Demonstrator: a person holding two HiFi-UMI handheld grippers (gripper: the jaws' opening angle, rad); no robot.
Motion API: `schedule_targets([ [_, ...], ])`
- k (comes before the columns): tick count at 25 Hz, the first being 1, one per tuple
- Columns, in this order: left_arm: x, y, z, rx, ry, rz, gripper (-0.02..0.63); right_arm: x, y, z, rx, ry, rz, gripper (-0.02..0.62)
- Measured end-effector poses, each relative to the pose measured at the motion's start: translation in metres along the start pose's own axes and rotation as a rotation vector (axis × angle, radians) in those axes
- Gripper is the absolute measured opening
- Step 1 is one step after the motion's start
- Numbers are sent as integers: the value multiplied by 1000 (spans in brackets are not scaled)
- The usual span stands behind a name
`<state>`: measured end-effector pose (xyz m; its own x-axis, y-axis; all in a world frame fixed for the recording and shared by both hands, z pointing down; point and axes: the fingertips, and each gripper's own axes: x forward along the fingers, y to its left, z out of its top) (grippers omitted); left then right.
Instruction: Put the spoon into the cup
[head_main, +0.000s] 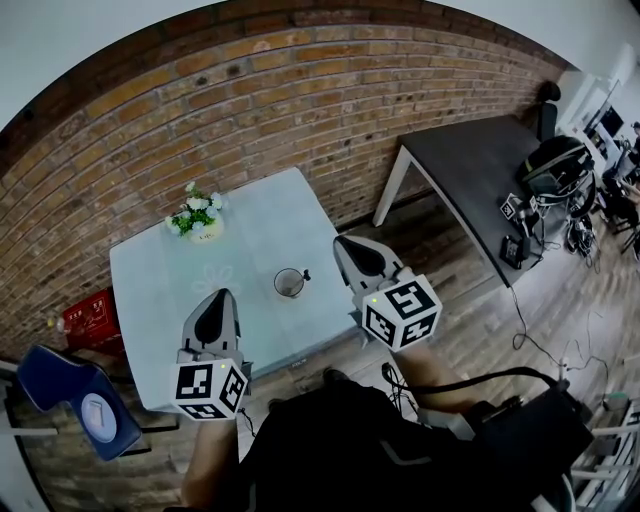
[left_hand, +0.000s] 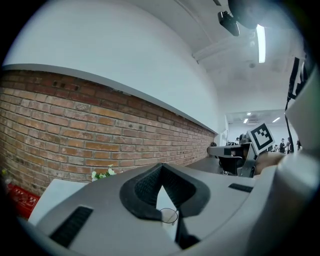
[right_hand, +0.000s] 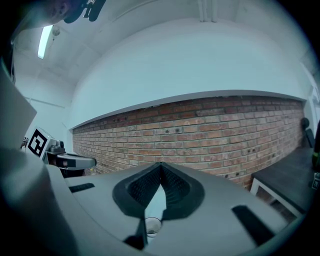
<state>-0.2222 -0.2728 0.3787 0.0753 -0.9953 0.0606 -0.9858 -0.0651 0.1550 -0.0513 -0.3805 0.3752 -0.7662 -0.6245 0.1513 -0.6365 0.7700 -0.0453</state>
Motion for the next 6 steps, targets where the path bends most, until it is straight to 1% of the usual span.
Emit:
schedule_targets([
  [6, 0, -5, 4, 4, -8, 0, 9, -2, -3, 1, -3, 2, 0, 18],
])
